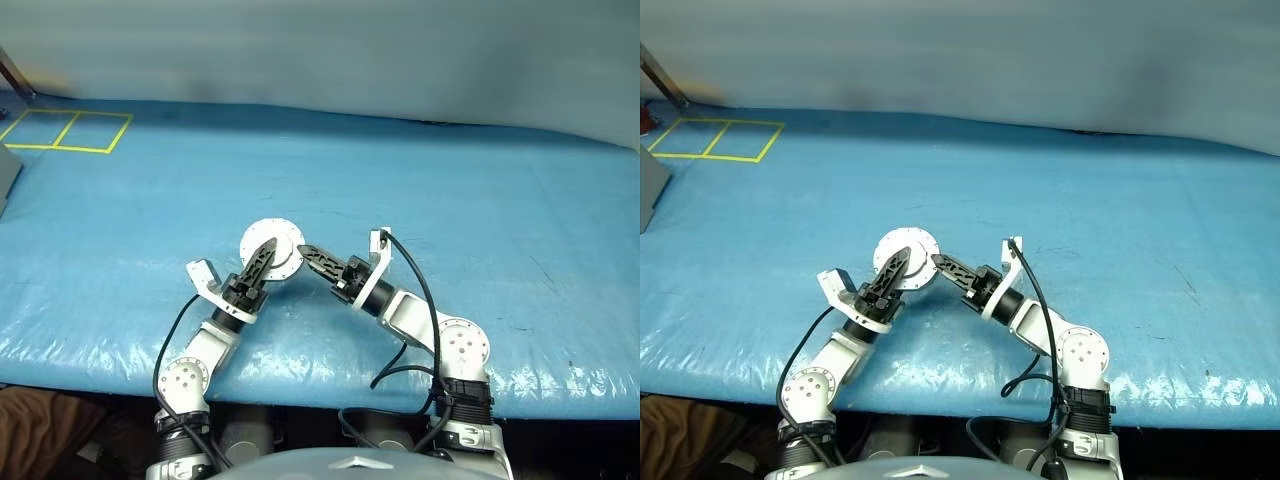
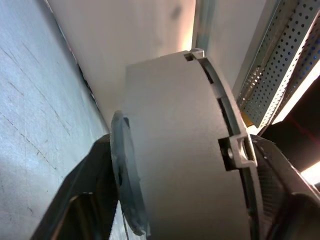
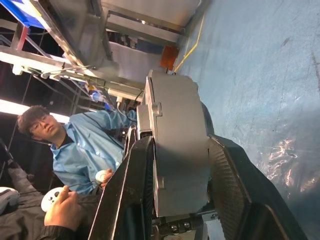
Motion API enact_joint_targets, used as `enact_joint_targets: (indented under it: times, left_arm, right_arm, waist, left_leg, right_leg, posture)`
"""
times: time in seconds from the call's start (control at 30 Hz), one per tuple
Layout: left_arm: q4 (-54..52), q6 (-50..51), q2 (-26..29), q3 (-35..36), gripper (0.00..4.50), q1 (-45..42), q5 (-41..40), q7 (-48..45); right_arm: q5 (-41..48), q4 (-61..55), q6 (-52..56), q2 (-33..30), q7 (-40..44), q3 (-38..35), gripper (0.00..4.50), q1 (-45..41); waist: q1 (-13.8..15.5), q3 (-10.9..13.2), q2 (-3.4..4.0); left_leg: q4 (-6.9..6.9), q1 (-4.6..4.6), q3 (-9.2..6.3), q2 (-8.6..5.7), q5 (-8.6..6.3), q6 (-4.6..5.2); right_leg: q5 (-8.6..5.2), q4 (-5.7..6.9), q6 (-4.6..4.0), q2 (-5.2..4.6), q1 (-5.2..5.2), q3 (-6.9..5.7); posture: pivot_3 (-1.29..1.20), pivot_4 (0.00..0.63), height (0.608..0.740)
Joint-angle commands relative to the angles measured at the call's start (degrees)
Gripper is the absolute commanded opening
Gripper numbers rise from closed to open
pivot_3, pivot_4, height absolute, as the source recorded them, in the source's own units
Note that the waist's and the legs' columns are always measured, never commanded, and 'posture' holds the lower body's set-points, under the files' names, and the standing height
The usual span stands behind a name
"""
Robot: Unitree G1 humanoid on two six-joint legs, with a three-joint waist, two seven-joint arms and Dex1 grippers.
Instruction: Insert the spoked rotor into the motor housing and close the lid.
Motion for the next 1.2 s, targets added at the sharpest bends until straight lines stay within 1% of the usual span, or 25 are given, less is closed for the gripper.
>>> enact_joint_targets:
  times: [0.03,0.4,0.47,0.5,0.63,0.73,0.87,1.0,1.1,1.17,1.2]
  left_arm:
    - [-1.2,0.1,-0.2,-0.2,2.57,0.0,-0.1,0.4]
    - [-0.9,-2.2,-1.7,1.7,2.57,-1.7,-1.0,4.5]
    - [-0.5,-3.5,-2.2,2.0,2.57,-2.2,-0.4,5.4]
    - [-0.4,-4.0,-2.4,2.1,2.57,-2.4,-0.3,5.8]
    - [0.4,-4.8,-2.7,2.3,2.57,-3.0,-0.7,6.1]
    - [0.9,-6.1,-3.4,3.0,2.57,-3.7,-0.6,6.7]
    - [2.4,-10.2,-3.9,4.1,2.57,-5.9,1.3,9.0]
    - [7.6,-17.0,-2.6,6.6,2.57,-13.1,6.5,16.7]
    - [12.7,-19.3,-1.8,8.8,2.57,-18.7,9.0,21.7]
    - [14.7,-19.9,-1.6,9.5,2.57,-20.5,9.7,22.7]
    - [17.5,-20.4,-0.8,9.9,2.57,-22.6,10.9,23.6]
  right_arm:
    - [2.0,-2.9,-0.8,0.5,1.5,1.0,1.25,-0.5]
    - [-0.4,-2.3,-2.5,0.0,1.8,1.3,1.25,-0.7]
    - [-0.7,-2.2,-3.2,-0.3,2.0,1.1,1.98,-0.9]
    - [-0.8,-2.1,-3.4,-0.4,2.1,1.1,2.21,-0.9]
    - [-2.1,-2.2,-5.0,-0.8,2.3,1.2,3.48,-1.2]
    - [-4.2,-2.2,-7.5,-1.1,2.1,1.2,3.48,-1.3]
    - [-10.5,-2.6,-11.9,-3.1,3.5,2.6,3.48,-0.5]
    - [-17.3,-4.4,-16.1,-7.5,7.4,5.7,3.48,0.7]
    - [-19.0,-4.7,-18.6,-8.1,8.3,5.3,3.48,1.3]
    - [-19.3,-4.6,-19.3,-8.1,8.8,5.0,3.48,1.3]
    - [-18.9,-5.0,-19.5,-8.0,8.8,4.3,3.48,1.6]
  waist:
    - [0.0,0.0,0.0]
    - [0.0,0.0,0.0]
    - [0.0,0.0,0.0]
    - [0.0,0.0,0.0]
    - [-0.1,0.0,-0.02]
    - [0.1,0.0,-0.03]
    - [0.4,0.0,-0.04]
    - [0.6,0.1,-0.17]
    - [0.6,0.1,-0.21]
    - [0.5,0.1,-0.24]
    - [0.5,0.1,-0.24]
  left_leg:
    - [0.05,-0.02,0.0,0.0,-0.01,0.02]
    - [0.25,-0.1,0.03,0.0,-0.06,0.1]
    - [0.25,-0.11,0.03,0.0,-0.06,0.1]
    - [0.25,-0.11,0.03,-0.01,-0.06,0.1]
    - [0.26,-0.08,0.07,0.0,-0.06,0.1]
    - [0.26,-0.11,0.05,0.0,-0.06,0.11]
    - [0.29,-0.12,0.09,-0.02,-0.07,0.12]
    - [0.38,-0.13,0.08,-0.03,-0.06,0.13]
    - [0.48,-0.17,0.09,-0.04,-0.06,0.16]
    - [0.51,-0.18,0.1,-0.04,-0.05,0.15]
    - [0.51,-0.18,0.14,-0.04,0.01,0.05]
  right_leg:
    - [0.0,0.01,0.0,0.0,0.0,0.0]
    - [0.01,0.02,-0.07,-0.03,-0.02,0.03]
    - [0.01,0.02,-0.06,-0.02,-0.02,0.03]
    - [0.01,0.02,-0.06,-0.02,-0.02,0.03]
    - [0.03,0.05,-0.06,0.0,-0.02,0.03]
    - [0.03,0.05,-0.06,-0.01,-0.04,0.02]
    - [0.04,0.04,-0.04,-0.01,-0.04,0.0]
    - [0.07,0.07,0.0,-0.01,-0.01,-0.01]
    - [0.2,0.08,0.17,-0.01,0.0,0.0]
    - [0.26,0.07,0.26,0.0,0.0,0.01]
    - [0.27,0.06,0.29,0.0,-0.01,0.02]
  posture:
    - [0.0,0.15,0.74]
    - [0.0,0.15,0.74]
    - [0.0,0.15,0.74]
    - [0.0,0.15,0.74]
    - [0.0,0.15,0.74]
    - [0.0,0.15,0.74]
    - [0.0,0.15,0.74]
    - [0.0,0.15,0.74]
    - [0.0,0.15,0.74]
    - [0.0,0.15,0.74]
    - [0.0,0.15,0.74]
